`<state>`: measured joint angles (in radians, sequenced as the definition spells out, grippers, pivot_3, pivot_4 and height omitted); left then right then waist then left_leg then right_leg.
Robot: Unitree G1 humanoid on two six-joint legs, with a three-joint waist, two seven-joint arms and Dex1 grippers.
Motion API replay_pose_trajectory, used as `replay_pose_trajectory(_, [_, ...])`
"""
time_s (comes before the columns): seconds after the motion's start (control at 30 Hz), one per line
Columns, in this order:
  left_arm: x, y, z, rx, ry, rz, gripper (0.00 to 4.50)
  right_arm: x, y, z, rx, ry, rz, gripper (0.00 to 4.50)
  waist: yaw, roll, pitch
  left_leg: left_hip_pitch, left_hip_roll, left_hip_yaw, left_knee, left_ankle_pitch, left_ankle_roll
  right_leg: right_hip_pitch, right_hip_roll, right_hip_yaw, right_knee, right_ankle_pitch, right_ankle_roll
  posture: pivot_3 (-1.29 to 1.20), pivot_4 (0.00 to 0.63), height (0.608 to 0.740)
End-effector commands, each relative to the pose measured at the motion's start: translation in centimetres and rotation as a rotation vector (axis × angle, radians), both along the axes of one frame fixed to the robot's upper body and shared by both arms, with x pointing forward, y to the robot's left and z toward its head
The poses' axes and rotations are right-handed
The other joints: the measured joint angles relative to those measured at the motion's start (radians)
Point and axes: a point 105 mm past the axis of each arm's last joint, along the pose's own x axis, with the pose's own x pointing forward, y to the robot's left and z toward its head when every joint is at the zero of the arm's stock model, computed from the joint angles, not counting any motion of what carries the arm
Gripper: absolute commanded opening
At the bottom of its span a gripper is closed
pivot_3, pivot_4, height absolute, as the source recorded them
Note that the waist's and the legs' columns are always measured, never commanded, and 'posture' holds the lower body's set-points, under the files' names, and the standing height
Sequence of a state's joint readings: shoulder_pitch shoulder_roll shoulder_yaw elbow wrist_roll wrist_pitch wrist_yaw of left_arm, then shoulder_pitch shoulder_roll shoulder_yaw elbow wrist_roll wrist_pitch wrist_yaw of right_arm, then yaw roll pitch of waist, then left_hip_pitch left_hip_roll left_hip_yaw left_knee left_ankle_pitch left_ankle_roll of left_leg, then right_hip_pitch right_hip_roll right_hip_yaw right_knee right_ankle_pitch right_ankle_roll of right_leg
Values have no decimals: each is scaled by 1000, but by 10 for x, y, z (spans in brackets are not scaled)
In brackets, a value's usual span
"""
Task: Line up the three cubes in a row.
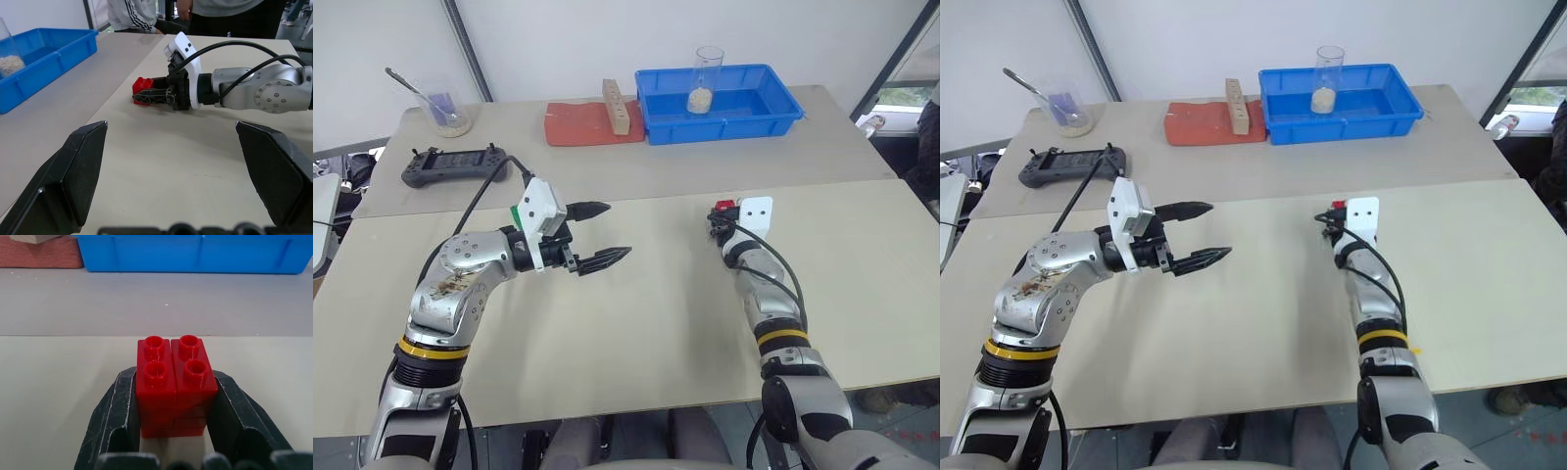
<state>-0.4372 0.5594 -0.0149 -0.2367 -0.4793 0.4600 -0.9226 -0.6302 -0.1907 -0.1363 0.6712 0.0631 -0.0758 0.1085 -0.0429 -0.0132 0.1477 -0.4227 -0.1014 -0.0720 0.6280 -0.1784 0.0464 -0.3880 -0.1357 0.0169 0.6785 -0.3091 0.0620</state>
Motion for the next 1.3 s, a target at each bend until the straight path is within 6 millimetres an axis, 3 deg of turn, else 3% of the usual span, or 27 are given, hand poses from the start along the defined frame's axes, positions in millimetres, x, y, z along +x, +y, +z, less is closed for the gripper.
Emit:
replay_pose_trajectory(0.03, [-6,0,17,-55,-55,-7,4500,-2,-6,11,7,-51,-3,1447,0,0,0,0,0,0,0,0,0,0,0,0,0,0,0,0,150,740])
replay_pose_trajectory(0.13, [-8,0,18,-67,-53,-7,4500,-6,-5,15,1,-59,30,1447,2,0,0,0,0,0,0,0,0,0,0,0,0,0,0,0,150,740])
replay_pose_trajectory(0.3, [-22,9,6,-9,-47,-40,4500,-41,29,27,-75,-6,431,1447,1,0,0,-1,0,0,0,-1,1,0,0,1,0,0,0,0,150,740])
replay_pose_trajectory(0.4, [-37,24,-10,74,-26,-94,4500,-83,59,36,-137,38,816,1447,-2,0,0,-1,1,0,0,-3,5,-1,2,1,-1,0,0,0,150,740])
replay_pose_trajectory(0.47, [-44,28,-15,99,-20,-118,4500,-100,70,38,-161,59,959,1447,-1,0,0,0,5,0,0,-4,5,0,5,2,-5,0,0,0,150,740])
replay_pose_trajectory(0.6, [-67,32,-28,139,-23,-202,4500,-144,87,26,-254,126,1360,1447,7,0,0,0,7,0,0,-4,4,1,6,1,-8,0,0,0,150,740])
replay_pose_trajectory(0.7, [-76,30,-33,153,-19,-247,4500,-150,79,14,-315,153,1474,1447,25,0,0,0,7,0,0,-5,4,1,6,0,-14,2,-3,0,150,740])
replay_pose_trajectory(0.9, [-90,27,-43,172,-11,-301,4500,-146,52,3,-397,185,1522,1447,39,0,0,0,7,0,3,-5,4,1,6,0,-15,2,-4,0,150,740])
replay_pose_trajectory(1.13, [-96,18,-48,169,-14,-336,4500,-157,12,-7,-441,291,1488,1447,43,0,0,0,8,0,2,-5,3,1,6,0,-15,2,-4,0,150,740])
replay_pose_trajectory(1.3, [-96,9,-51,154,-5,-359,4500,-158,2,-12,-455,326,1466,1447,44,0,0,0,8,0,2,-5,3,2,6,0,-14,2,-4,0,150,740])
